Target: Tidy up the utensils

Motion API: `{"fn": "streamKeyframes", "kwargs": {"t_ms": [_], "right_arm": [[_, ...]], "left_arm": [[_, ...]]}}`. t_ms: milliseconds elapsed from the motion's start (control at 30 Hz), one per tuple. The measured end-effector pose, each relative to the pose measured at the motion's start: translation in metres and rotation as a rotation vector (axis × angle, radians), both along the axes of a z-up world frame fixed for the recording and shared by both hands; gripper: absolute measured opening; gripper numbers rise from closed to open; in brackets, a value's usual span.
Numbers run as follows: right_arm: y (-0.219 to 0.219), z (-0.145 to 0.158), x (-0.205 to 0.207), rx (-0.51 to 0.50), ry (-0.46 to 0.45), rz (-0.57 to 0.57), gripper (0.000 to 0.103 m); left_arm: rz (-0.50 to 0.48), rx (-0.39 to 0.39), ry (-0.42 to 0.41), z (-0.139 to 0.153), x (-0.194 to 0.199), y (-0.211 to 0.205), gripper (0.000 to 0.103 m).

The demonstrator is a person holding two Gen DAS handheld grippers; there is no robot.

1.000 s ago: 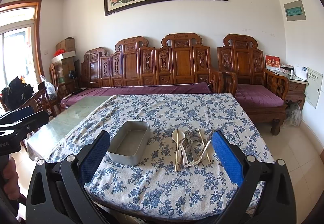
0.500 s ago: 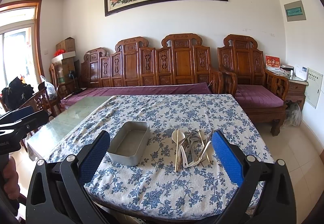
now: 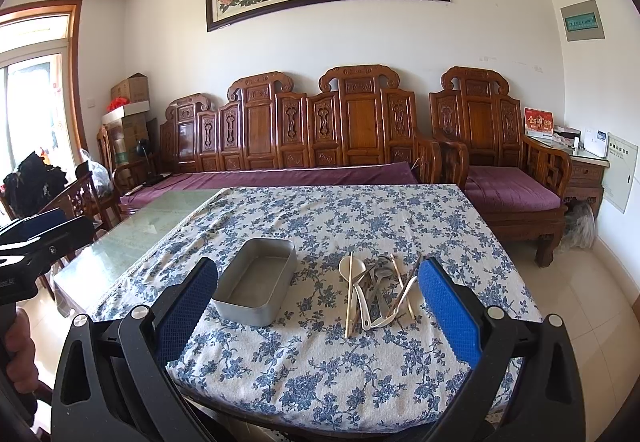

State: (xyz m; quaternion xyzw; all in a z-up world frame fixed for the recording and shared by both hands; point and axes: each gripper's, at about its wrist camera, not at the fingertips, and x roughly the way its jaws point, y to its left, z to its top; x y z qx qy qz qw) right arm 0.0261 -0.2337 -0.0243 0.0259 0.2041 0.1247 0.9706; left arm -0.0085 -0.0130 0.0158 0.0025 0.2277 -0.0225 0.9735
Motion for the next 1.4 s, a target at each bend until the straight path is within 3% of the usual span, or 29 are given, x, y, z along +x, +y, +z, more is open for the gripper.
{"fn": "streamKeyframes", "kwargs": {"t_ms": [367, 633, 867, 1167, 1400], "right_arm": [[-0.021, -0.031, 0.024, 0.006, 0.064, 0.000, 0.099], [-0.031, -0.070, 0.061, -0.011, 0.138, -0.011, 0.087], [-0.040, -0.102, 0.098, -0.056, 0.205, -0.072, 0.085], [-0.059, -0.133, 0.144, -0.037, 0.288, -0.079, 0.070], [-0.074, -0.159, 0.174, -0.025, 0.341, -0.088, 0.066]], "left_arm": [[-0.041, -0.002, 0.120, -0.045, 0.035, -0.003, 0.096], [-0.083, 0.009, 0.177, -0.075, 0.066, -0.010, 0.096], [-0.139, 0.019, 0.210, -0.092, 0.094, -0.020, 0.096], [-0.240, 0.025, 0.255, -0.111, 0.140, -0.041, 0.096], [-0.298, 0.004, 0.324, -0.141, 0.174, -0.066, 0.080]]}}
